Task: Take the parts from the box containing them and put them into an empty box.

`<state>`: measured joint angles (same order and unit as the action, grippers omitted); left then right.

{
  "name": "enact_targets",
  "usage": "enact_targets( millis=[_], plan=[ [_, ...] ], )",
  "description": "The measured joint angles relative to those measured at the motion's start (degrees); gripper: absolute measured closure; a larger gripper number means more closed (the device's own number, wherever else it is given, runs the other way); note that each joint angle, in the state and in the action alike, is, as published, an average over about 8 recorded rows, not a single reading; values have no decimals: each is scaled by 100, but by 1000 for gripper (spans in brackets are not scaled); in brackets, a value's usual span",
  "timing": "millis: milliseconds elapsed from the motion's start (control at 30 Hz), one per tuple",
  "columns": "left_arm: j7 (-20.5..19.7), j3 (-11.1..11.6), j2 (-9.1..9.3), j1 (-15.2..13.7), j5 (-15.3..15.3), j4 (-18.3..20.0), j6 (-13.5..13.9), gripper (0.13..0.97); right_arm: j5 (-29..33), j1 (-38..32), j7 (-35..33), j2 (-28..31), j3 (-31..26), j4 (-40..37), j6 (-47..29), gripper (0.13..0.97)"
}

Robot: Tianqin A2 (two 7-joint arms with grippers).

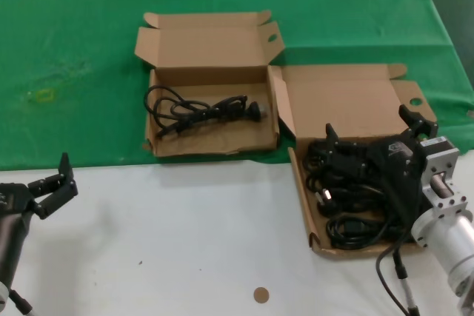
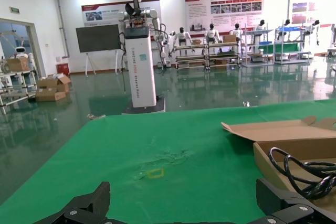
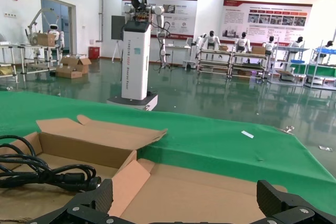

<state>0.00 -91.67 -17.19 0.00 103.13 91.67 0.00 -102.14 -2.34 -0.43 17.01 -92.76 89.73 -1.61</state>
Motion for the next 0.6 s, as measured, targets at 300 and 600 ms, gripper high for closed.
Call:
enact_targets(
  millis=[300,600],
  plan=[
    [0,0,0,0,0,0,0,132,0,0,0,0,0,0,0,129],
    [0,0,0,0,0,0,0,132,0,0,0,0,0,0,0,129]
  ],
)
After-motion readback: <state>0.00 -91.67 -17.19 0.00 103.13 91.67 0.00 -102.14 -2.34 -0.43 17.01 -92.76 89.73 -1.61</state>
